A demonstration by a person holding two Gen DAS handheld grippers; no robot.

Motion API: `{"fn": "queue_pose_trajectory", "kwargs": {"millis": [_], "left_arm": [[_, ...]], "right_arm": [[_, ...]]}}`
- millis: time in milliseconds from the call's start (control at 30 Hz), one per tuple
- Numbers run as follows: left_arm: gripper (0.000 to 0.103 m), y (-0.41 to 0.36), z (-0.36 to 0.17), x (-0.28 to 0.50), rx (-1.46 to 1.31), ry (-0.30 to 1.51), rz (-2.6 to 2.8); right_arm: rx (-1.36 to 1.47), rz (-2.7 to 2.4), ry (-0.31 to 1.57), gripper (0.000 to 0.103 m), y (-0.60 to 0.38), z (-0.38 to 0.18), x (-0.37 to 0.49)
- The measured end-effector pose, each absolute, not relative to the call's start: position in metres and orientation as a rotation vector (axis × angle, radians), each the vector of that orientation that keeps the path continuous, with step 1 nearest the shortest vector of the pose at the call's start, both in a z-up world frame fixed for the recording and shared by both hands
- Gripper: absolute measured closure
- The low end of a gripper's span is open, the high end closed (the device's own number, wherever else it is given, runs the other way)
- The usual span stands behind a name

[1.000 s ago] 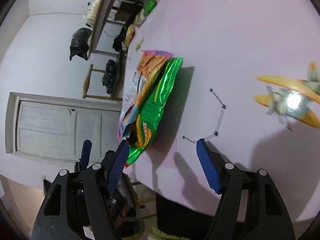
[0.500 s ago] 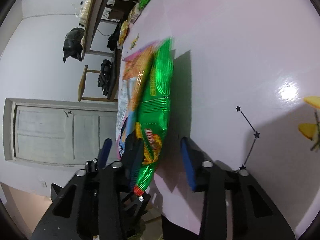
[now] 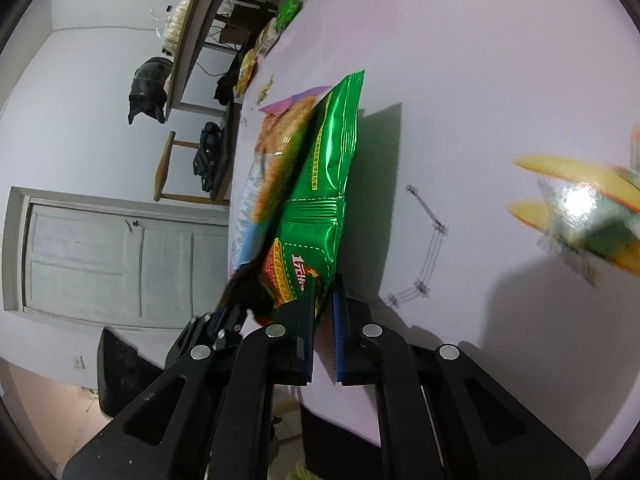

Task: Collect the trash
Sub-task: 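Grasp the pink snack bag with the left tool while the right tool grasps the green bag, then lift both snack bags and carry them toward the blue wastebasket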

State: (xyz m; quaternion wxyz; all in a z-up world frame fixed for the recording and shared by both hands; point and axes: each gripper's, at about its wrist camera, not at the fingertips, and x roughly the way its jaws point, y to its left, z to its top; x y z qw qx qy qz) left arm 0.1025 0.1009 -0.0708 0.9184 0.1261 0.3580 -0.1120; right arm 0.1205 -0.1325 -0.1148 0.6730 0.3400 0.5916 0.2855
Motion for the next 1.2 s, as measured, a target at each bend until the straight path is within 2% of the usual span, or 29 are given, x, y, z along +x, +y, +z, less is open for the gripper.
{"fn": "queue_pose_trajectory", "kwargs": {"millis": [167, 267, 400, 533, 667, 733, 767, 1000, 1200], "left_arm": [[0.101, 0.091, -0.077, 0.100, 0.133, 0.795, -0.325], [0.101, 0.090, -0.079, 0.102, 0.081, 0.818, -0.337], [0.101, 0.097, -0.081, 0.105, 0.017, 0.842, -0.359], [0.101, 0.100, -0.083, 0.105, -0.014, 0.852, -0.372], [0.101, 0.099, -0.084, 0.104, -0.022, 0.850, -0.365], [0.101, 0.098, -0.083, 0.104, -0.013, 0.849, -0.353], [0.101, 0.097, -0.082, 0.103, -0.005, 0.848, -0.348], [0.103, 0.093, -0.063, 0.093, 0.025, 0.779, -0.327], [0.103, 0.086, -0.028, 0.080, 0.050, 0.664, -0.326]], "right_arm": [[0.785, 0.651, 1.289, 0.088, -0.152, -0.110, 0.103], [0.817, 0.638, 1.269, 0.069, -0.157, -0.114, 0.105], [0.823, 0.631, 1.245, 0.068, -0.153, -0.116, 0.113], [0.760, 0.616, 1.245, 0.069, -0.141, -0.114, 0.116], [0.723, 0.616, 1.253, 0.076, -0.135, -0.116, 0.114], [0.712, 0.611, 1.251, 0.082, -0.137, -0.115, 0.112], [0.710, 0.620, 1.252, 0.090, -0.137, -0.115, 0.112], [0.702, 0.622, 1.207, 0.097, -0.145, -0.101, 0.104], [0.744, 0.621, 1.150, 0.098, -0.166, -0.087, 0.095]]}}
